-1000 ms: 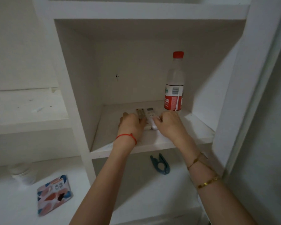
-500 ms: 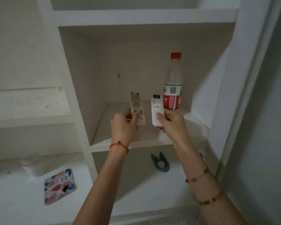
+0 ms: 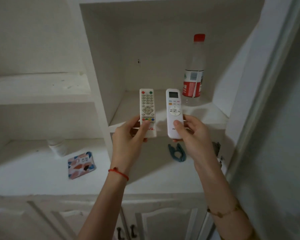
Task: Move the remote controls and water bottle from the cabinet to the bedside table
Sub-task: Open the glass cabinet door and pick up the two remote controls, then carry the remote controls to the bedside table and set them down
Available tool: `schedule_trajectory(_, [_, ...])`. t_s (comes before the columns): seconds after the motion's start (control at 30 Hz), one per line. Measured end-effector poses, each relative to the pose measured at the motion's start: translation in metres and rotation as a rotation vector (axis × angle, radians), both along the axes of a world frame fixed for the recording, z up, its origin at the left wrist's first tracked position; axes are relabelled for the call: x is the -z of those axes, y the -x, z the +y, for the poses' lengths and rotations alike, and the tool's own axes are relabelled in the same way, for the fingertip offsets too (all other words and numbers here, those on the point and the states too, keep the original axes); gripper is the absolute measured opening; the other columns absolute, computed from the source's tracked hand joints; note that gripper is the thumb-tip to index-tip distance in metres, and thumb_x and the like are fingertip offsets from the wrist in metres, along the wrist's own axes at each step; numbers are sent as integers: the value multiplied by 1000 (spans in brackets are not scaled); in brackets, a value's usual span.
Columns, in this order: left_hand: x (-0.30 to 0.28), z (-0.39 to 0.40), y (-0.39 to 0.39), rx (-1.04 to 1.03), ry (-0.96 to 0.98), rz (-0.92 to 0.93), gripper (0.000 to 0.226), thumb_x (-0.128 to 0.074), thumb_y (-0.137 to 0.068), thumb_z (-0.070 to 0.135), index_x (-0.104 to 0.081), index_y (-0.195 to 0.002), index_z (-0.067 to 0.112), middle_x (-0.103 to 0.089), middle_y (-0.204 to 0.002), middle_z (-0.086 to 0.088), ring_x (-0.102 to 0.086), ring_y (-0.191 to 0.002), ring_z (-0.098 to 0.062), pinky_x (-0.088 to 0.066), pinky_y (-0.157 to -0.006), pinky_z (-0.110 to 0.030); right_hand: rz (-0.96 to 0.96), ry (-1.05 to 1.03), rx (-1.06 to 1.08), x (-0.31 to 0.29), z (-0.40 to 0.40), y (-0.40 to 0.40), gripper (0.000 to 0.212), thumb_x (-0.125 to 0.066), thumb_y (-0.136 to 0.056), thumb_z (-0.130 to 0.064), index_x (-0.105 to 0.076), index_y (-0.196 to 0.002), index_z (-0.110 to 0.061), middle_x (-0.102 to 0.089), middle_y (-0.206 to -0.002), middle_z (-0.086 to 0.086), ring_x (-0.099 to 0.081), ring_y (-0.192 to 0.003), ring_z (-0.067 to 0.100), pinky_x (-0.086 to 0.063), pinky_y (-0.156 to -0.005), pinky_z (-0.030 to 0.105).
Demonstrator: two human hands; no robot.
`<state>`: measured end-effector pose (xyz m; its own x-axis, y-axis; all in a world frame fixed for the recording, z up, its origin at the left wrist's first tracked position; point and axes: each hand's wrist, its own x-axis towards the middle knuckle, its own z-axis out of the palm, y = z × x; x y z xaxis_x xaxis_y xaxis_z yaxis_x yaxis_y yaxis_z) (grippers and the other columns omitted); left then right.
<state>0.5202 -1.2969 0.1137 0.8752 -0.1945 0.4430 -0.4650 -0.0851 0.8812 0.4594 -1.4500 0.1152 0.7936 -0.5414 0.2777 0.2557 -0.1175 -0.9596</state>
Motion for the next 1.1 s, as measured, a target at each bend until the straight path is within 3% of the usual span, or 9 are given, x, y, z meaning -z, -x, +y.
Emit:
schedule_trajectory(0.1, [11, 14, 18, -19, 22, 27, 34, -61, -93, 23, -64, -126, 18, -75, -99, 5, -72, -85, -12, -56, -64, -23, 0, -47, -85, 8, 13, 14, 26, -63, -93, -14, -60, -119, -16, -69, -104, -3, -68, -88, 9, -54, -56, 15])
schedule_trajectory(0.3, [32, 48, 49, -94, 54, 84, 31, -61, -92, 22, -66, -123, 21, -75, -100, 5, -72, -87, -14, -60, -68, -30, 48, -63, -214, 34, 46, 24, 24, -64, -92, -14, -60, -115, -18, -71, -105, 2, -69, -89, 17, -54, -57, 22])
schedule_trajectory(0.47, [51, 82, 70, -180, 66, 117, 29, -60, -93, 17, -66, -121, 22, -75, -91, 17, -69, -77, -8, -55, -60, -20, 115, -52, -325, 54, 75, 31, 21, -64, -92, -14, -62, -111, -21, -71, -104, 2, -71, -86, 15, -54, -59, 24])
schedule_trajectory(0.57, [65, 106, 82, -250, 71, 157, 30, -61, -92, 19, -67, -122, 20, -75, -94, 13, -71, -82, -16, -56, -61, -25, 148, -46, -385, 63, 95, 36, 23, -64, -92, -15, -61, -115, -18, -71, -104, 0, -71, -82, 12, -54, -57, 20])
schedule_trajectory(0.73, [80, 144, 106, -345, 62, 210, 29, -60, -92, 20, -65, -121, 23, -75, -98, 9, -69, -79, -8, -53, -61, -21, 203, -40, -490, 73, 127, 39, 29, -64, -92, -16, -61, -120, -14, -71, -105, 3, -72, -82, 12, -54, -57, 20])
schedule_trajectory(0.87, [89, 172, 126, -448, 72, 240, 31, -60, -92, 22, -64, -123, 25, -75, -97, 12, -70, -83, -10, -55, -65, -22, 220, -48, -586, 79, 156, 37, 24, -63, -92, -12, -61, -116, -15, -70, -100, 1, -71, -73, 1, -53, -56, 16])
schedule_trajectory(1.1, [104, 214, 163, -643, 129, 266, 37, -62, -86, 28, -65, -122, 21, -76, -98, 14, -72, -87, -7, -55, -67, -18, 292, 1, -802, 94, 212, 35, 28, -64, -92, -16, -59, -120, -16, -70, -103, 0, -72, -81, 7, -56, -59, 23])
